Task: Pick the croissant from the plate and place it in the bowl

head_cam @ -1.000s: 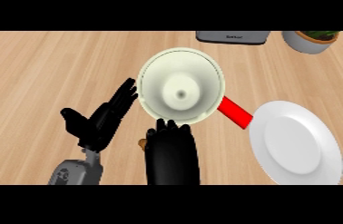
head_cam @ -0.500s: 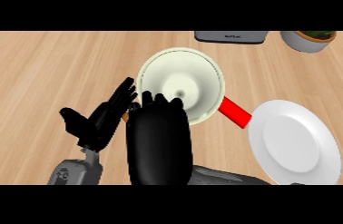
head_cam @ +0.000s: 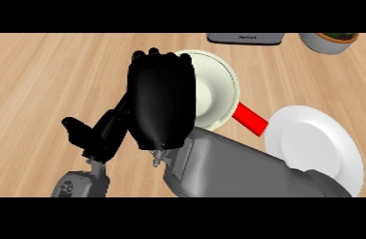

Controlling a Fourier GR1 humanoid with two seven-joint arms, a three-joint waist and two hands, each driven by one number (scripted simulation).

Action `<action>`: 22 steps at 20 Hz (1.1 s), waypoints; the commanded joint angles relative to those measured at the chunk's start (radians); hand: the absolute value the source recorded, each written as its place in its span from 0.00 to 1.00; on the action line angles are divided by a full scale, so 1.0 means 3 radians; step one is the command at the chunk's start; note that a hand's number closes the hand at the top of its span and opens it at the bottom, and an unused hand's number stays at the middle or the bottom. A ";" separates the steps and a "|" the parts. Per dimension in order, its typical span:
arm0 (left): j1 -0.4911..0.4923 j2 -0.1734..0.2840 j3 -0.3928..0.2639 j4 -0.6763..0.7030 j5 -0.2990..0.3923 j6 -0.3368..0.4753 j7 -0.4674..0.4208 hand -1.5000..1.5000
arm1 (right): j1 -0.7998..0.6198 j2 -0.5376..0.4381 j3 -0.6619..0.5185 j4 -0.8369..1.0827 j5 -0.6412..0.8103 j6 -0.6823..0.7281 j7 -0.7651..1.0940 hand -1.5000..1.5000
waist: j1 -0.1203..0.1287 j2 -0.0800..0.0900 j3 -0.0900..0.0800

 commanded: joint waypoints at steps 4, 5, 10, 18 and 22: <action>-0.0076 0.0139 0.0165 0.0048 0.0107 -0.0109 0.0045 0.50 | -0.0307 0.0055 -0.0232 0.0909 0.0025 -0.0595 0.0192 1.00 | -0.0028 0.0029 0.0004; -0.0051 -0.0023 0.0032 0.0060 -0.0023 0.0031 -0.0017 0.50 | -0.0251 0.0056 -0.0353 0.1040 0.0035 -0.0545 -0.0005 1.00 | -0.0066 0.0028 0.0006; 0.0036 0.0020 0.0032 0.0058 -0.0038 -0.0040 -0.0118 0.50 | -0.0404 0.0056 -0.0543 0.1951 0.0225 -0.0816 -0.0474 1.00 | -0.0041 0.0038 0.0005; 0.0005 0.0115 0.0155 -0.0074 0.0114 -0.0122 0.0037 0.50 | -0.0468 0.0057 -0.1072 0.2931 -0.0105 -0.0988 -0.0666 1.00 | -0.0011 0.0050 0.0007; -0.0065 -0.0006 0.0034 0.0035 0.0023 -0.0073 0.0008 0.50 | -0.0270 0.0057 -0.1105 0.3188 -0.0316 -0.1656 -0.1027 0.00 | 0.0045 0.0077 0.0008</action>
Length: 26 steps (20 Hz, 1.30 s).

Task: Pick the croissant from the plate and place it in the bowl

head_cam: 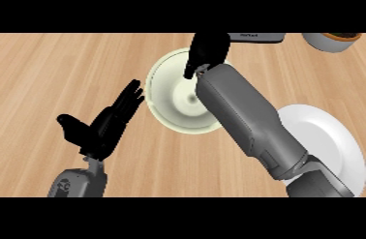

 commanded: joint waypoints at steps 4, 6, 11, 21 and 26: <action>-0.0040 -0.0017 -0.0015 0.0035 -0.0050 0.0028 -0.0025 0.50 | 0.0079 0.0005 -0.0361 0.0312 -0.0373 -0.0828 -0.0701 0.00 | -0.0004 0.0007 0.0004; 0.0059 -0.0049 -0.0086 0.0082 -0.0103 0.0018 -0.0116 0.50 | 0.0125 0.0005 -0.0502 0.0106 -0.0464 -0.1115 -0.0807 0.00 | -0.0058 -0.0009 0.0005; 0.0074 -0.0004 -0.0033 0.0002 -0.0032 0.0004 0.0003 0.50 | 0.0326 0.0005 -0.0535 -0.0601 -0.0767 -0.2113 -0.1222 0.00 | -0.0033 -0.0034 0.0013; 0.0066 0.0120 0.0206 -0.0081 0.0098 0.0046 0.0166 0.50 | 0.1617 0.0005 0.0554 -0.2702 -0.0989 -0.2495 -0.1231 0.00 | -0.0275 -0.0125 0.0005; 0.0213 0.0138 0.0231 0.0037 0.0000 0.0056 -0.0077 0.50 | 0.2431 0.0005 0.1296 -0.3513 -0.0310 -0.2641 -0.1166 0.00 | -0.0373 -0.0152 -0.0001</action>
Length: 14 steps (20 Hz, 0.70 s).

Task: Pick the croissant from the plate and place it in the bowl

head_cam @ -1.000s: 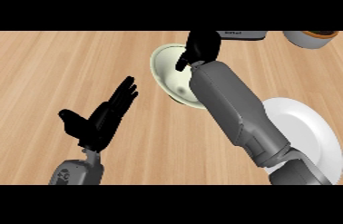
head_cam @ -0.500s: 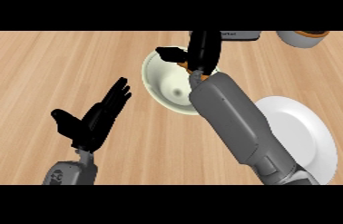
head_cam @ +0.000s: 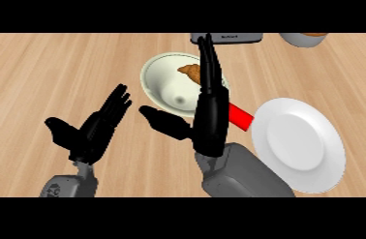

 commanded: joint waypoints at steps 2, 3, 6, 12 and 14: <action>0.0124 -0.0083 -0.0060 -0.0032 -0.0013 0.0035 -0.0027 0.50 | 0.0901 0.0009 0.0761 -0.0872 0.0628 -0.0253 0.0100 0.00 | -0.0083 -0.0024 -0.0003; 0.0045 -0.0048 0.0023 -0.0015 0.0022 0.0043 -0.0024 0.50 | 0.1080 0.0009 0.0945 -0.0994 0.0720 -0.0267 0.0169 0.00 | -0.0096 -0.0025 -0.0005; 0.0234 0.0056 0.0087 -0.0068 0.0047 -0.0023 -0.0072 0.50 | 0.1662 -0.0044 0.1356 -0.1284 0.1118 -0.0154 0.0086 1.00 | -0.0141 -0.0054 -0.0007; 0.0239 -0.0030 0.0028 -0.0095 0.0026 0.0038 -0.0041 0.50 | 0.2294 -0.0013 0.1908 -0.1155 0.1365 -0.0365 0.0071 1.00 | -0.0179 -0.0050 -0.0001; 0.0188 0.0031 0.0068 -0.0174 0.0061 -0.0003 -0.0027 0.50 | 0.2266 -0.0031 0.2006 -0.0990 0.1291 -0.0306 0.0075 1.00 | -0.0144 -0.0055 0.0001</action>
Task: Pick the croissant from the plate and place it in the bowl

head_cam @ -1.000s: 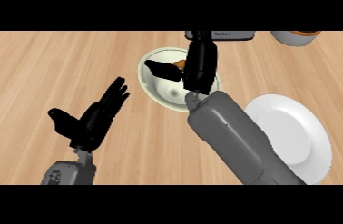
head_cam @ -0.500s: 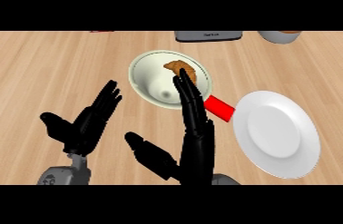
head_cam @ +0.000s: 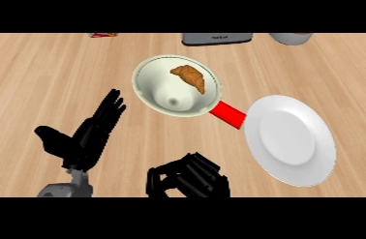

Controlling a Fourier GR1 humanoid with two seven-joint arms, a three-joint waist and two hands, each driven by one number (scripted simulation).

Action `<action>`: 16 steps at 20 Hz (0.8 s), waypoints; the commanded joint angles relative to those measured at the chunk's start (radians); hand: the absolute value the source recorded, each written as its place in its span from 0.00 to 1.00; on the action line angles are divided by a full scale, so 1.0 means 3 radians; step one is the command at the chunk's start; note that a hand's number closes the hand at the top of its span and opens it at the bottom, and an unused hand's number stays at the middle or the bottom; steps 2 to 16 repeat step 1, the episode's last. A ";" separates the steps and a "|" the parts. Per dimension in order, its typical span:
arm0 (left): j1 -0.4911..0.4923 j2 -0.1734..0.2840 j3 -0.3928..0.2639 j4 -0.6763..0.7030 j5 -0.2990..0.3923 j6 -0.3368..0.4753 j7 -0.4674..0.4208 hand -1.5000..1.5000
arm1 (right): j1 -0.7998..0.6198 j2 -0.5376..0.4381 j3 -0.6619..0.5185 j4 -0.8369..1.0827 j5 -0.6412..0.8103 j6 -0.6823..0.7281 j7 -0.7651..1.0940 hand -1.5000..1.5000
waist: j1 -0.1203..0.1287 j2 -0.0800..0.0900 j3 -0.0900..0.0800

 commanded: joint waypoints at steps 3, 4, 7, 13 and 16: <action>0.0070 0.0022 0.0010 -0.0004 0.0002 -0.0014 -0.0007 0.50 | 0.0847 0.0066 0.0864 0.0001 0.0110 -0.0139 0.0112 1.00 | 0.0024 0.0008 0.0000; 0.0070 0.0022 0.0010 -0.0004 0.0002 -0.0014 -0.0007 0.50 | 0.0847 0.0066 0.0864 0.0001 0.0110 -0.0139 0.0112 1.00 | 0.0024 0.0008 0.0000; 0.0070 0.0022 0.0010 -0.0004 0.0002 -0.0014 -0.0007 0.50 | 0.0847 0.0066 0.0864 0.0001 0.0110 -0.0139 0.0112 1.00 | 0.0024 0.0008 0.0000; 0.0070 0.0022 0.0010 -0.0004 0.0002 -0.0014 -0.0007 0.50 | 0.0847 0.0066 0.0864 0.0001 0.0110 -0.0139 0.0112 1.00 | 0.0024 0.0008 0.0000; 0.0070 0.0022 0.0010 -0.0004 0.0002 -0.0014 -0.0007 0.50 | 0.0847 0.0066 0.0864 0.0001 0.0110 -0.0139 0.0112 1.00 | 0.0024 0.0008 0.0000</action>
